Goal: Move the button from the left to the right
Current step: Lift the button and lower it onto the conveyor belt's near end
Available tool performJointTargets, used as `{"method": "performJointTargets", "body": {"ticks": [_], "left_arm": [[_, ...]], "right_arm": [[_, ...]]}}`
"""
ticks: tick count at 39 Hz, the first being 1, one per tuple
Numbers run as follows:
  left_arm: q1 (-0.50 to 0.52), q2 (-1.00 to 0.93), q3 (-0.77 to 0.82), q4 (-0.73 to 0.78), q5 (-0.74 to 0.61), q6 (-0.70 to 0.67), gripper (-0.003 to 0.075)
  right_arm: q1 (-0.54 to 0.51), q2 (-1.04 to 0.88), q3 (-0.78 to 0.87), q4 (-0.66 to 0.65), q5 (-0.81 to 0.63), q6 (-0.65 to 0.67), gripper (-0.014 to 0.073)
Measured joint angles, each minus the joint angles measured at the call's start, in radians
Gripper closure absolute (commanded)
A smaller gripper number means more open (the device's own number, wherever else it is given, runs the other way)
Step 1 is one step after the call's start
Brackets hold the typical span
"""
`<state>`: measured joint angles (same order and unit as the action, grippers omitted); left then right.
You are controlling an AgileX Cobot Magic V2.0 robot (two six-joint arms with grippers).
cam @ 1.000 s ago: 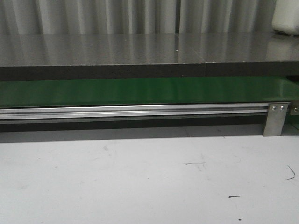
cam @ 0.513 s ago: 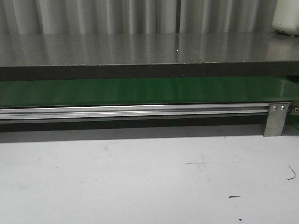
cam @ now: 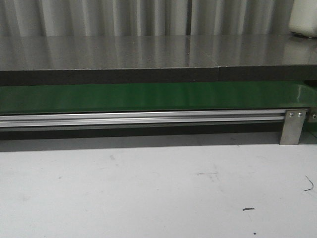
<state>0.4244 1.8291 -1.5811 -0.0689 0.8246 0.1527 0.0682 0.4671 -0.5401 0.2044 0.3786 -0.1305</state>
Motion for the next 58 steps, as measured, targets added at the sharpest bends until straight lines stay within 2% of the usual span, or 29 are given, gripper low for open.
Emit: {"method": "performJointTargets", "body": {"ticks": [12, 23, 30, 34, 41, 45, 51, 54, 57, 58], "left_arm": [[-0.172, 0.038, 0.000, -0.011, 0.138, 0.000, 0.0584], [-0.256, 0.103, 0.000, -0.011, 0.149, 0.000, 0.0584], [-0.266, 0.121, 0.000, 0.006, 0.152, -0.047, 0.0575], [-0.266, 0.121, -0.009, 0.025, 0.165, -0.059, 0.0483], [-0.275, 0.121, -0.048, 0.029, 0.207, -0.066, 0.0232], [-0.289, 0.121, -0.084, 0.029, 0.219, -0.066, 0.0168], [-0.297, 0.121, -0.124, 0.027, 0.239, -0.066, 0.0179], [-0.304, 0.117, -0.142, 0.025, 0.248, -0.066, 0.0209], [-0.311, 0.098, -0.156, 0.013, 0.250, -0.059, 0.0290], [-0.316, 0.088, -0.161, 0.008, 0.250, -0.057, 0.0342]], "right_arm": [[0.000, 0.000, 0.000, 0.000, 0.000, 0.000, -0.0050], [0.000, 0.000, 0.000, 0.000, 0.000, 0.000, -0.0050], [0.000, 0.000, 0.000, 0.000, 0.000, 0.000, -0.0050], [0.000, 0.000, 0.000, 0.000, 0.000, 0.000, -0.0050], [0.000, 0.000, 0.000, 0.000, 0.000, 0.000, -0.0050], [0.000, 0.000, 0.000, 0.000, 0.000, 0.000, -0.0050], [0.000, 0.000, 0.000, 0.000, 0.000, 0.000, -0.0050], [0.000, 0.000, 0.000, 0.000, 0.000, 0.000, -0.0050], [0.000, 0.000, 0.000, 0.000, 0.000, 0.000, -0.0050], [0.000, 0.000, 0.000, 0.000, 0.000, 0.000, -0.0050]]}}
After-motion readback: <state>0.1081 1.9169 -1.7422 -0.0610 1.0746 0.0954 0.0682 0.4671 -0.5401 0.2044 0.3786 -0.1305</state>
